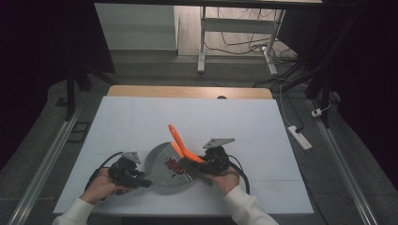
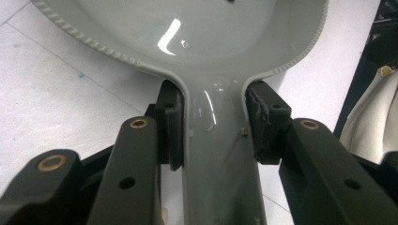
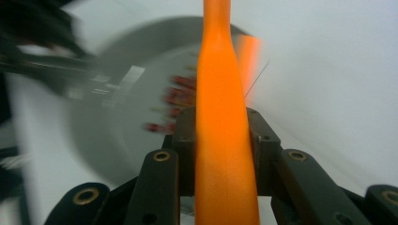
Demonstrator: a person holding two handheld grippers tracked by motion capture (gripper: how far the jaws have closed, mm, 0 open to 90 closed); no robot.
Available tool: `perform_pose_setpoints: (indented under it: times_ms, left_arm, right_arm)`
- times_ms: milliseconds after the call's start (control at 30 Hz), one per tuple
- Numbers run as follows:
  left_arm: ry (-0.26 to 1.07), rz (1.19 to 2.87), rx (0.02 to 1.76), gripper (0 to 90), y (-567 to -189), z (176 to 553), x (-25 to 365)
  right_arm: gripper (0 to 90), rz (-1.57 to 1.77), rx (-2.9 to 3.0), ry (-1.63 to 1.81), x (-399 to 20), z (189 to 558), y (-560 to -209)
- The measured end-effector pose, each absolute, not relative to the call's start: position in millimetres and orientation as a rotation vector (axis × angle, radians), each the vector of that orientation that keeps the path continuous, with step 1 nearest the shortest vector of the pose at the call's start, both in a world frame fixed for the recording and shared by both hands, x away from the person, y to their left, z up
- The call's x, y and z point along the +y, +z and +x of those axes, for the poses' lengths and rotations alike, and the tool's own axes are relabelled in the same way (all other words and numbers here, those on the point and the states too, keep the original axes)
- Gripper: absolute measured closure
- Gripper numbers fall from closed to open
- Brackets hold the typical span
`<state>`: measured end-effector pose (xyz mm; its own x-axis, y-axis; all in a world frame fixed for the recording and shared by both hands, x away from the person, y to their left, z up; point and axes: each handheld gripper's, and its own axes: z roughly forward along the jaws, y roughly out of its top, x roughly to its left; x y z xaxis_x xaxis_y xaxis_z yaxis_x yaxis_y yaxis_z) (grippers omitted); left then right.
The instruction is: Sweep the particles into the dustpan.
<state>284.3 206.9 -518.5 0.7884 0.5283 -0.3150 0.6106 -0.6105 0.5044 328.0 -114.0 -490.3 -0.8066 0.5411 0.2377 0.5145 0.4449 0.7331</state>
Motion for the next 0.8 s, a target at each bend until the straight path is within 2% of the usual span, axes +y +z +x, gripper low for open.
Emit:
perform_pose_setpoints:
  times_ms: [133,433,533,800]
  left_arm:
    - [-0.157,2.364,0.837,62.0,-519,282,207]
    - [-0.105,2.331,0.845,62.2,-524,276,209]
    - [-0.136,2.334,0.866,62.4,-524,276,210]
    - [-0.152,2.352,0.883,62.5,-520,274,212]
  right_arm:
    - [70.1,0.865,2.615,1.355,-109,324,-478]
    - [70.1,0.993,2.402,1.449,-163,345,-456]
    - [70.1,0.981,2.412,1.370,-166,347,-459]
    - [70.1,0.948,2.512,1.108,-141,345,-491]
